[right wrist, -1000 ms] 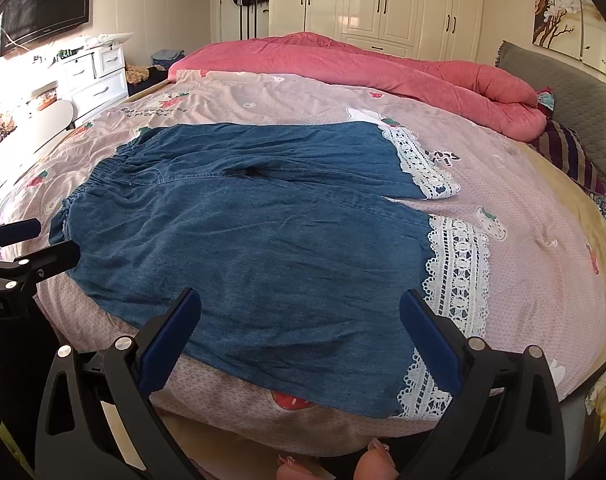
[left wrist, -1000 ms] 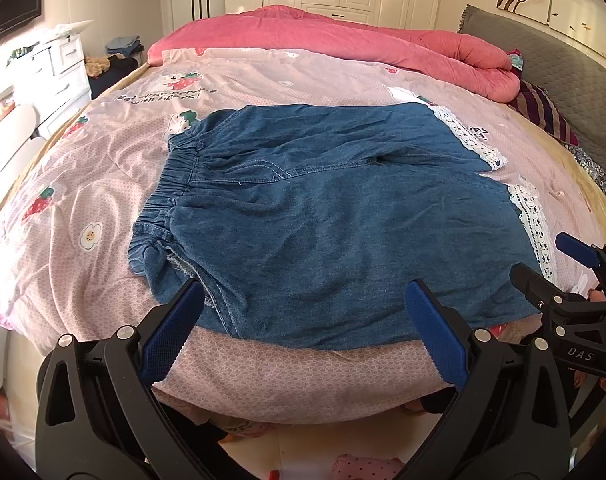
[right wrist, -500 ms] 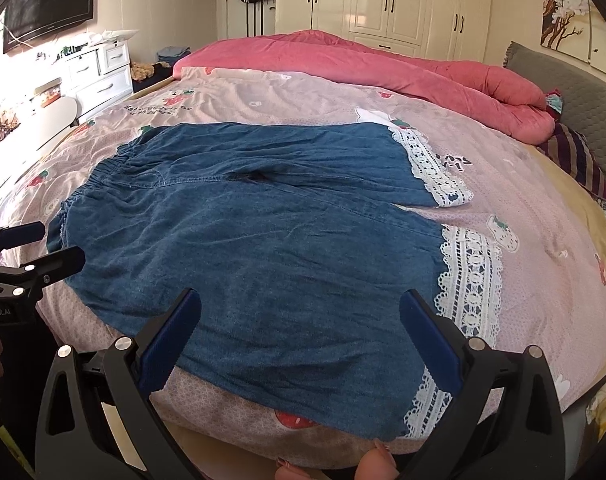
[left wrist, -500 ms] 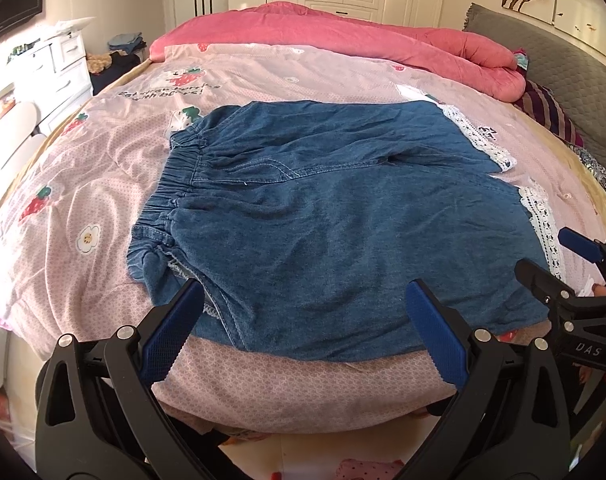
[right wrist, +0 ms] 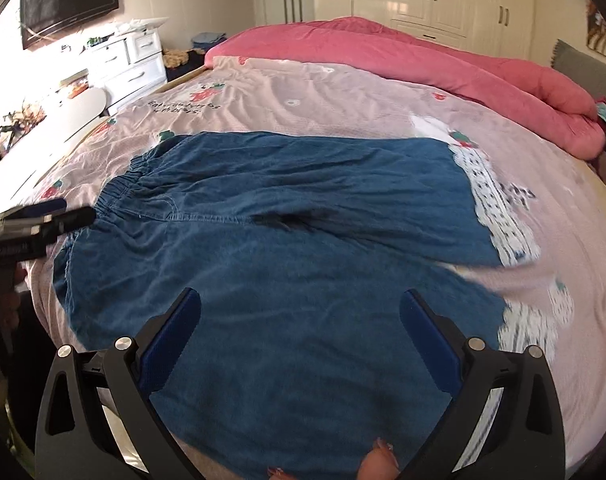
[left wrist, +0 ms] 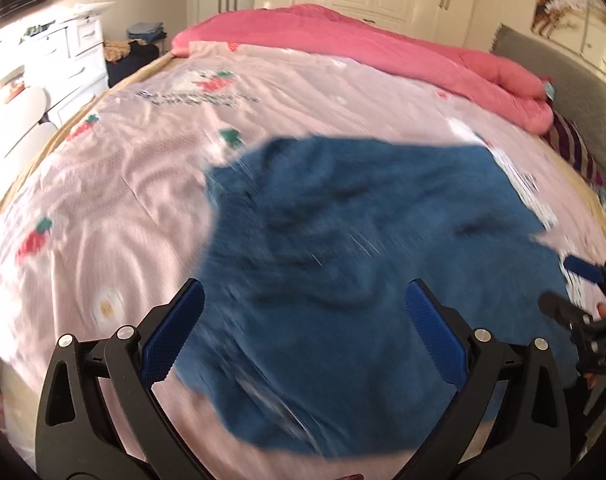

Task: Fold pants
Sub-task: 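Grasp the waistband edge with the left tool while the right tool grasps the waistband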

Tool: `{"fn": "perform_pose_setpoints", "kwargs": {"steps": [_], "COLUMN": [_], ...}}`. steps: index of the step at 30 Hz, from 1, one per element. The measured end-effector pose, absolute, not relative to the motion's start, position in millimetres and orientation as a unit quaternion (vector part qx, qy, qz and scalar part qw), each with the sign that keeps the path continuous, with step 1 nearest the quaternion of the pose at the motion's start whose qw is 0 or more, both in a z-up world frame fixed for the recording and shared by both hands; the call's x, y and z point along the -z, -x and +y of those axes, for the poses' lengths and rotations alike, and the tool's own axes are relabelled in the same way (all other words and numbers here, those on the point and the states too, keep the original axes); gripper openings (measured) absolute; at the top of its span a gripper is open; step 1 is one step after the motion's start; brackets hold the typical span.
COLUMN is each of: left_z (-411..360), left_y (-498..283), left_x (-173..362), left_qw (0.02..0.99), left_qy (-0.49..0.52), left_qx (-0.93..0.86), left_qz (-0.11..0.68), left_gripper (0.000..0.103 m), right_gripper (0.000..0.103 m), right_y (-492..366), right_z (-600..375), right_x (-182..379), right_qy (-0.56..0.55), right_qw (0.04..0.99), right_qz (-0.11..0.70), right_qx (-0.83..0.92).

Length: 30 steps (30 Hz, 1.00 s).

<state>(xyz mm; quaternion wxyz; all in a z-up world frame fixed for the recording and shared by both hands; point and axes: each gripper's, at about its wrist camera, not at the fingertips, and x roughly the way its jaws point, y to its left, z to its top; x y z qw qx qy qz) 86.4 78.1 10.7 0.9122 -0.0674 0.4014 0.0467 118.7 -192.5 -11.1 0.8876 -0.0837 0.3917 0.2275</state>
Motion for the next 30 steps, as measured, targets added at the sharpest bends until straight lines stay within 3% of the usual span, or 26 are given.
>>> {"fn": "perform_pose_setpoints", "kwargs": {"steps": [17, 18, 22, 24, 28, 30], "left_z": [136.9, 137.8, 140.9, 139.9, 145.4, 147.1], "left_y": [-221.6, -224.0, -235.9, -239.6, -245.1, -245.9], "left_x": [14.6, 15.8, 22.3, 27.7, 36.5, 37.7], "left_qw": [0.898, 0.898, 0.897, 0.893, 0.888, 0.888], "left_qy": [-0.012, -0.014, -0.008, -0.013, 0.004, 0.009], "left_qx": [0.02, 0.025, 0.063, 0.072, 0.092, 0.099], "left_qz": [0.44, 0.439, 0.437, 0.443, 0.451, 0.449], "left_gripper": [0.093, 0.086, 0.075, 0.058, 0.045, 0.03], "right_gripper": [0.099, 0.099, 0.099, 0.099, 0.099, 0.099], "right_y": [-285.1, -292.2, -312.7, -322.0, -332.9, -337.4], "right_z": [-121.7, -116.8, -96.1, -86.7, -71.3, -63.2], "right_x": [11.8, 11.8, 16.0, 20.5, 28.6, 33.7], "right_qy": [0.142, 0.147, 0.176, 0.193, 0.225, 0.243], "right_qw": [0.836, 0.835, 0.82, 0.813, 0.803, 0.796], "right_qz": [0.427, 0.427, 0.426, 0.426, 0.419, 0.417], "right_qx": [-0.313, -0.314, -0.338, -0.347, -0.36, -0.366]}}
